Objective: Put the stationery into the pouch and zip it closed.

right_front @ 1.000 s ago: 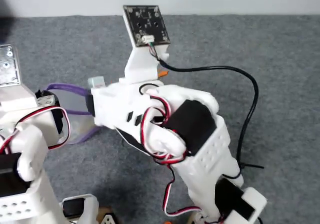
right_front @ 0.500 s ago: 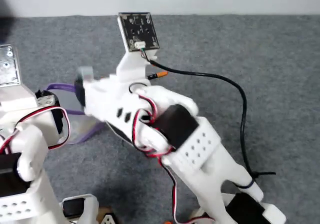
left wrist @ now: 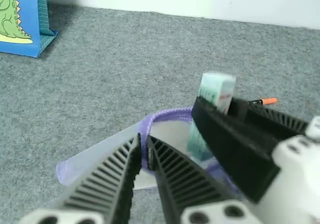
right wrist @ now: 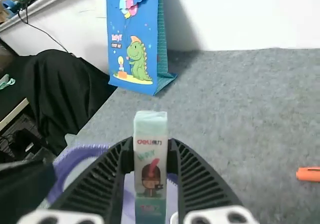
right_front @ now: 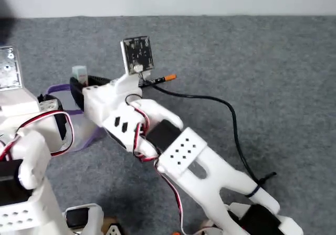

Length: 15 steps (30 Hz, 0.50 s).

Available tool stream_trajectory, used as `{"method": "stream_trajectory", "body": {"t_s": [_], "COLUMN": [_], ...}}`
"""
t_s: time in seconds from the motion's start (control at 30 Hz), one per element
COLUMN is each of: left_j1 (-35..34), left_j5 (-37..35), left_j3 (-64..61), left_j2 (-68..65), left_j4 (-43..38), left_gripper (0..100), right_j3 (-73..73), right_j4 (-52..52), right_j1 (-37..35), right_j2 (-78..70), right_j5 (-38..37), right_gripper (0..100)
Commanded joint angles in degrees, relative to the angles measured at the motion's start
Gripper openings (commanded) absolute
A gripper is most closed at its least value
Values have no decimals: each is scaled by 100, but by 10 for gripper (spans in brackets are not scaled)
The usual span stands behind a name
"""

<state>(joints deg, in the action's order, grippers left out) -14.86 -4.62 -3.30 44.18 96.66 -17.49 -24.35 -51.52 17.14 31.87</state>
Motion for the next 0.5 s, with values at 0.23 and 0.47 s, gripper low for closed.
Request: {"method": "stream_trajectory", "body": {"t_s": [0.23,0.47], "left_j1": [-18,-9], "left_j5": [-18,-18], "left_j3": [-347,-347], "left_j2": [-62,-70], "left_j4": [167,167], "left_gripper": [13,13], "right_j3": [-220,229], "right_j4": [-1182,-1270], "right_j1": [-426,207], "right_j2": [1059,1490], "right_j5": [-352,-360], "right_gripper": [273,176]}}
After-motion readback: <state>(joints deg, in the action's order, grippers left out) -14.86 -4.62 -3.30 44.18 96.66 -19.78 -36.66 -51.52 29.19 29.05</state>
